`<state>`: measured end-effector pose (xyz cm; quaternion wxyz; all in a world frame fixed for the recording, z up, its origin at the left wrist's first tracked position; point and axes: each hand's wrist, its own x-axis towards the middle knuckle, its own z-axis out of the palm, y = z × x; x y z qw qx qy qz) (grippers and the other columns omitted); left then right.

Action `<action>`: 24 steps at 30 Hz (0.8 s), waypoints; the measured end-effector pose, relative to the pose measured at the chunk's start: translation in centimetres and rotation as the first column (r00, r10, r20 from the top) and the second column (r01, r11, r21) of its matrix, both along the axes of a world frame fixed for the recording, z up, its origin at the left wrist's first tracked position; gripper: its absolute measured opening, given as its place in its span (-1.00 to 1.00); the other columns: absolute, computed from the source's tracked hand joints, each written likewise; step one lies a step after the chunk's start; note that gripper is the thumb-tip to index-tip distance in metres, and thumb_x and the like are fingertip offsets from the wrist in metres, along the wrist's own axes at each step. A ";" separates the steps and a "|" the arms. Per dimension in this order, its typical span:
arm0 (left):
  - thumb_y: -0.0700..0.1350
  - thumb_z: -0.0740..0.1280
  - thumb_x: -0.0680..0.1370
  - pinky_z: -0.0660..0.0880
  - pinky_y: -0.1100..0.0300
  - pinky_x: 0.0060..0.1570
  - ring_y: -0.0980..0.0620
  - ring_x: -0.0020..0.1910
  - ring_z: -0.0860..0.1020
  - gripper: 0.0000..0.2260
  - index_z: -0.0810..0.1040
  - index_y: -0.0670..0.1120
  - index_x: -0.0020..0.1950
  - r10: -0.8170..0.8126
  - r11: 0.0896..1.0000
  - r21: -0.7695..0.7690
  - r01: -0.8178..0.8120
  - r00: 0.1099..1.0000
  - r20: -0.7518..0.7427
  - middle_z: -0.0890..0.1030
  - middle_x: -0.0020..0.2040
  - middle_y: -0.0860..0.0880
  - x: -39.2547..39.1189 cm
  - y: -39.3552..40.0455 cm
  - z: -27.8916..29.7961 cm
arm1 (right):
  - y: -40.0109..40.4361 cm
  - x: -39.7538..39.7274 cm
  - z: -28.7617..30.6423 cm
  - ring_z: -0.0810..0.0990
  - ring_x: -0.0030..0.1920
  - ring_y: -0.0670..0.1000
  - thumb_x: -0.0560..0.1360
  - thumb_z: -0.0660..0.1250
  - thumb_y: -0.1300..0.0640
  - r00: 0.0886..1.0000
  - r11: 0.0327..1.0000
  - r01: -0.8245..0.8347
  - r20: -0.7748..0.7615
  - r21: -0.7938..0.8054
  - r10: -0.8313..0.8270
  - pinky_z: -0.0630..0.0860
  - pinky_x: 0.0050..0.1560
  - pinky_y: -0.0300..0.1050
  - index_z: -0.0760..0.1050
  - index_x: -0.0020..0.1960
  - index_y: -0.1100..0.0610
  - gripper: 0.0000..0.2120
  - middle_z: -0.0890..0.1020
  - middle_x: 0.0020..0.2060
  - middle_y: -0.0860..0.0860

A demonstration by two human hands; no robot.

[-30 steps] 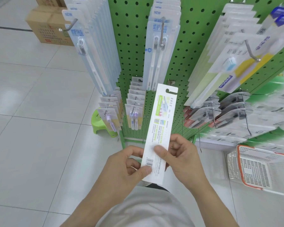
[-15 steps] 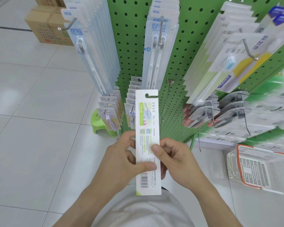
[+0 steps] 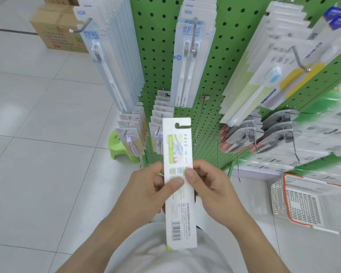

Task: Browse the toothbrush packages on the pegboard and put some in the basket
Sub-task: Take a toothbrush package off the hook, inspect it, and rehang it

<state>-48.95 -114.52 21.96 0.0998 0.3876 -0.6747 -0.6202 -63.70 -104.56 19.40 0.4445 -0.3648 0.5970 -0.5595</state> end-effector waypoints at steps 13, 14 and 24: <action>-0.10 0.43 0.55 0.45 0.19 -0.53 0.03 -0.57 0.51 -0.86 0.60 -0.17 -0.06 0.125 0.991 -0.036 -0.128 0.990 -0.066 0.69 -0.33 -0.08 -0.8 -1.2 -0.4 | 0.6 -1.7 0.3 0.62 -0.07 0.27 0.26 0.69 0.21 0.975 0.969 -0.206 -0.052 0.135 0.215 0.60 -0.21 0.24 0.53 0.19 -0.10 -0.40 0.70 -0.02 0.08; -0.09 0.43 0.55 0.44 0.19 -0.54 0.03 -0.56 0.52 -0.85 0.61 -0.17 -0.06 0.112 0.993 -0.039 -0.115 0.992 -0.062 0.69 -0.34 -0.08 -0.9 -1.2 -0.4 | 0.5 -1.7 0.3 0.63 -0.11 0.25 0.22 0.71 0.18 0.979 0.972 -0.185 -0.058 0.149 0.195 0.60 -0.22 0.24 0.54 0.14 -0.10 -0.40 0.71 -0.05 0.08; -0.03 0.40 0.57 0.48 0.14 -0.50 0.00 -0.52 0.58 -0.85 0.62 -0.11 -0.08 0.016 0.999 -0.046 -0.018 0.999 -0.045 0.67 -0.38 -0.07 -1.1 -1.3 0.0 | -1.0 -2.2 0.7 0.68 -0.36 0.10 0.00 0.73 -0.12 0.994 0.976 -0.088 -0.052 0.199 0.100 0.52 -0.41 -0.07 0.61 -0.13 -0.07 -0.48 0.73 -0.30 0.10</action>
